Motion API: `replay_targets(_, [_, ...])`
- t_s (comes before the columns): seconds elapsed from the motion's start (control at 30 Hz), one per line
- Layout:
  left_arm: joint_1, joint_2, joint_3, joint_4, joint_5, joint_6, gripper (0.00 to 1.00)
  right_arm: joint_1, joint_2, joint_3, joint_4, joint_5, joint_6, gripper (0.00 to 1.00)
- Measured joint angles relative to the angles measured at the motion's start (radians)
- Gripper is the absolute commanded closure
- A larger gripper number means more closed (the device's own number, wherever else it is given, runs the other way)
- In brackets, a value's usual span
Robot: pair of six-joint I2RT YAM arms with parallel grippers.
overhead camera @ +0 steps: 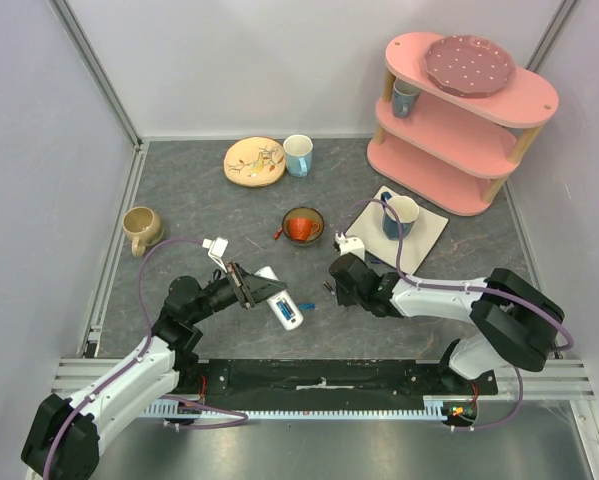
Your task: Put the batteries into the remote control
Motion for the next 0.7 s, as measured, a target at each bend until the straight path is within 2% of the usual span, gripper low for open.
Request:
replay_targets(0.13, [0.000,0.002,0.000,-0.009,0.000,0.000,0.98,-0.034,0.019,0.023,-0.008,0.000,-0.022,1.00])
replay_targets(0.23, [0.000,0.009,0.000,-0.010,-0.001,0.000,0.98,-0.063,0.024,0.040,-0.027,0.000,-0.057,0.95])
replay_targets(0.33, [0.000,0.015,0.000,-0.010,-0.001,0.000,0.98,-0.084,0.024,0.060,-0.042,-0.003,-0.100,0.76])
replay_targets(0.37, [0.000,0.016,0.000,-0.010,-0.001,0.000,0.98,-0.087,0.024,0.064,-0.041,-0.008,-0.117,0.64])
replay_targets(0.47, [0.000,0.016,0.000,-0.009,-0.001,0.000,0.98,-0.090,0.002,0.067,-0.041,-0.049,-0.167,0.46])
replay_targets(0.53, [0.000,0.014,0.000,-0.009,-0.001,0.000,0.98,-0.089,-0.027,0.067,-0.039,-0.080,-0.198,0.40])
replay_targets(0.7, [0.000,0.013,0.000,-0.008,-0.002,0.000,0.98,-0.097,-0.047,0.098,-0.060,-0.116,-0.281,0.36])
